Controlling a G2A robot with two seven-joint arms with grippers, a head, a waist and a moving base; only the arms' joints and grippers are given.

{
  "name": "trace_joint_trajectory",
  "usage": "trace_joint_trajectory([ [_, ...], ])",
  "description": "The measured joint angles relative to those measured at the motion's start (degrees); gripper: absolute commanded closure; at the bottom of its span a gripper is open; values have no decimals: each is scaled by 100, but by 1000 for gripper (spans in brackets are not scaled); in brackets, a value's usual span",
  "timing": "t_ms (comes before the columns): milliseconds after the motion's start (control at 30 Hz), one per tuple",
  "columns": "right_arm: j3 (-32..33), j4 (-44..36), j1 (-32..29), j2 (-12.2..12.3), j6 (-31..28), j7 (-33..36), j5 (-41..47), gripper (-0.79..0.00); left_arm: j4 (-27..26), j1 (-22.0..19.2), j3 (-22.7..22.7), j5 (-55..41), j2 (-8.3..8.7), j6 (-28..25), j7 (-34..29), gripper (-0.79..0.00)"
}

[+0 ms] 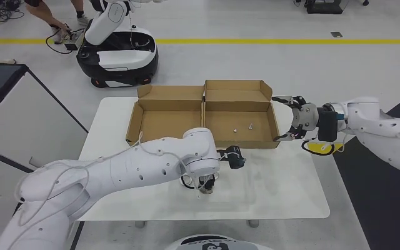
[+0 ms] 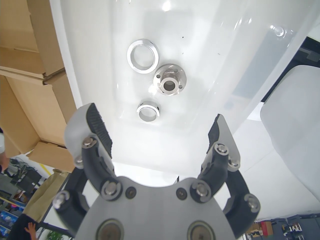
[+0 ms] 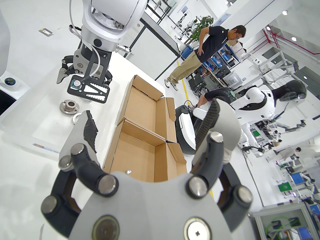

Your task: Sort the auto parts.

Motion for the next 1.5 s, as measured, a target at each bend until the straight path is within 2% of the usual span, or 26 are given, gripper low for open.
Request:
trace_joint_trajectory([
  [200, 0, 0, 0, 0, 0, 0, 0, -785, 55, 124, -25, 82, -52, -65, 29, -785],
  [300, 0, 0, 0, 0, 0, 0, 0, -785, 75, 172, -39, 138, -63, -139, 41, -640],
  [333, 0, 0, 0, 0, 0, 0, 0, -785, 86, 188, -39, 148, -68, -167, 34, -628],
  [400, 0, 0, 0, 0, 0, 0, 0, -785, 115, 223, -35, 174, -79, -240, 13, -625],
  [533, 0, 0, 0, 0, 0, 0, 0, -785, 198, 273, -11, 209, -99, -375, -1, -733],
  [633, 0, 0, 0, 0, 0, 0, 0, -785, 265, 297, 0, 258, -118, -506, -1, -686],
  [733, 0, 0, 0, 0, 0, 0, 0, -785, 345, 340, -1, 317, -145, -655, 0, -594],
  [833, 0, 0, 0, 0, 0, 0, 0, -785, 421, 388, -1, 386, -182, -812, 0, -557],
  [933, 0, 0, 0, 0, 0, 0, 0, -785, 526, 440, -1, 418, -220, -980, 0, -566],
  [1033, 0, 0, 0, 0, 0, 0, 0, -785, 637, 487, -1, 439, -253, -1119, 0, -443],
  [1167, 0, 0, 0, 0, 0, 0, 0, -785, 765, 546, -1, 477, -294, -1237, 0, -474],
  [1333, 0, 0, 0, 0, 0, 0, 0, -785, 846, 618, -1, 549, -340, -1244, 0, -471],
  [1467, 0, 0, 0, 0, 0, 0, 0, -785, 899, 682, -1, 592, -373, -1243, 0, -536],
  [1500, 0, 0, 0, 0, 0, 0, 0, -785, 910, 696, -1, 600, -381, -1243, 0, -529],
])
